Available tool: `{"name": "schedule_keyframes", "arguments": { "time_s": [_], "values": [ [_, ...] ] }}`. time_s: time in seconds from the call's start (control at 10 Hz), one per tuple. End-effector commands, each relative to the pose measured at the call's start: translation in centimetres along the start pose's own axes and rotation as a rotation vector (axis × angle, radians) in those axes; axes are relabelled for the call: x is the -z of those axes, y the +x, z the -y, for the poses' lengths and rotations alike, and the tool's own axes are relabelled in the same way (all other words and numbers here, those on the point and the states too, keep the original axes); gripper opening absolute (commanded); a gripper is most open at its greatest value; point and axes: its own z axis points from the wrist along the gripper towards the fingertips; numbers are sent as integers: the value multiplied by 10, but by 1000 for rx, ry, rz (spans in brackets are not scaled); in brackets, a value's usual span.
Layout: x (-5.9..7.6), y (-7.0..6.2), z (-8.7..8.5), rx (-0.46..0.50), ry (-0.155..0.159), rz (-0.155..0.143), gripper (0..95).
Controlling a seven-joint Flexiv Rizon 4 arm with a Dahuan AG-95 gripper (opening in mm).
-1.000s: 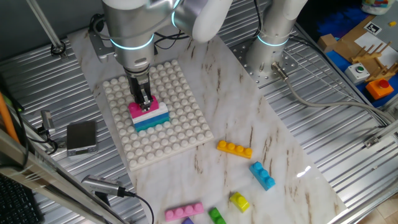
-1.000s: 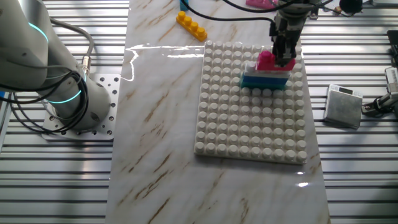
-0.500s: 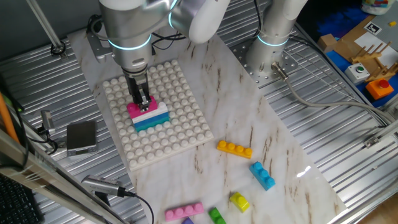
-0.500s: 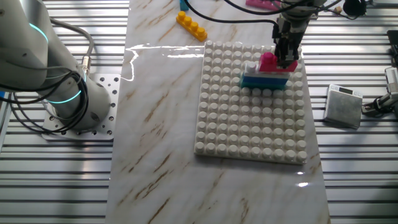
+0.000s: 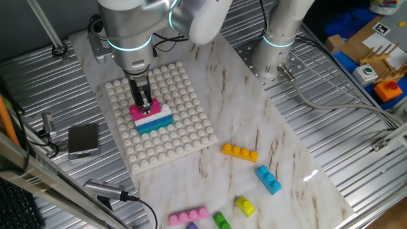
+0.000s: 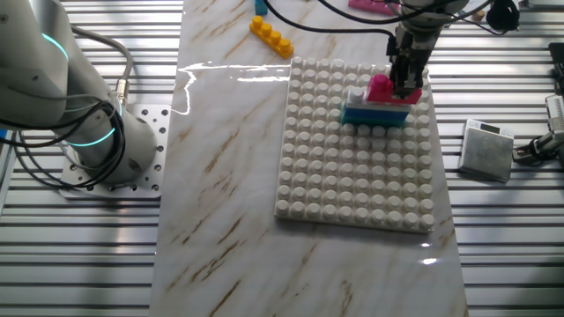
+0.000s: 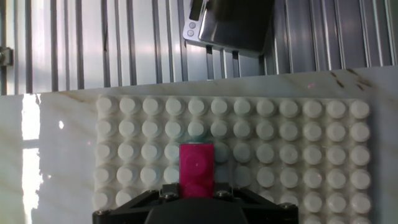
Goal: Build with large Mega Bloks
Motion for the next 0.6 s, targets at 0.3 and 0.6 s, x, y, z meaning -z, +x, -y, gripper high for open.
{"name": "schedule_keyframes", "arguments": {
  "time_s": [0.3,0.6],
  "values": [
    [-2,-2,-2,10,-5,-4,0],
    [-5,-3,-3,18,2,-8,0]
  ]
}}
